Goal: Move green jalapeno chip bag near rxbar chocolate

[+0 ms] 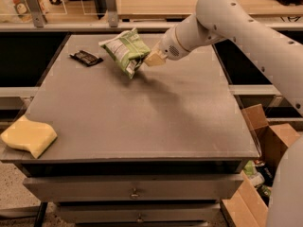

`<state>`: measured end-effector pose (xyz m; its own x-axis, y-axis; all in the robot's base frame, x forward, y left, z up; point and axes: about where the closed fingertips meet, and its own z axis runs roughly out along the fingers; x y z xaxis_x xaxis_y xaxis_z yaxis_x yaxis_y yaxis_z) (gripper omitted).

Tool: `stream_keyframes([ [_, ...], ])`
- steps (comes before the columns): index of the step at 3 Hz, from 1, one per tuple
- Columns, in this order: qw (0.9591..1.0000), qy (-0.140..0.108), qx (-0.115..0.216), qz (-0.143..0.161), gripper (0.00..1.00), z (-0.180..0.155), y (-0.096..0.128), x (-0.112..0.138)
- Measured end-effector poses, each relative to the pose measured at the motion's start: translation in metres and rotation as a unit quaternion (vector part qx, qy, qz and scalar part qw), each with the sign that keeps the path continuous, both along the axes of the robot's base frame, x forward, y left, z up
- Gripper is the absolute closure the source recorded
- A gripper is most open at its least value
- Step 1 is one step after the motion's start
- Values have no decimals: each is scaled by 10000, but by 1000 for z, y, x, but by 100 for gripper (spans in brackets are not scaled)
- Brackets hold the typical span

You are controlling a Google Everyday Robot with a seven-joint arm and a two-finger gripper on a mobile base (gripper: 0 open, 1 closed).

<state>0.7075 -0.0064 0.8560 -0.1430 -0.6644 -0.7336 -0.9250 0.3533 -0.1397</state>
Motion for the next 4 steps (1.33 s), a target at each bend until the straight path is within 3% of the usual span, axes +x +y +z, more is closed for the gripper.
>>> stream_keyframes([
  [2,9991,173,206,-316,100,-1,17,15],
  [4,9982,329,199,-464,59,-5,29,19],
])
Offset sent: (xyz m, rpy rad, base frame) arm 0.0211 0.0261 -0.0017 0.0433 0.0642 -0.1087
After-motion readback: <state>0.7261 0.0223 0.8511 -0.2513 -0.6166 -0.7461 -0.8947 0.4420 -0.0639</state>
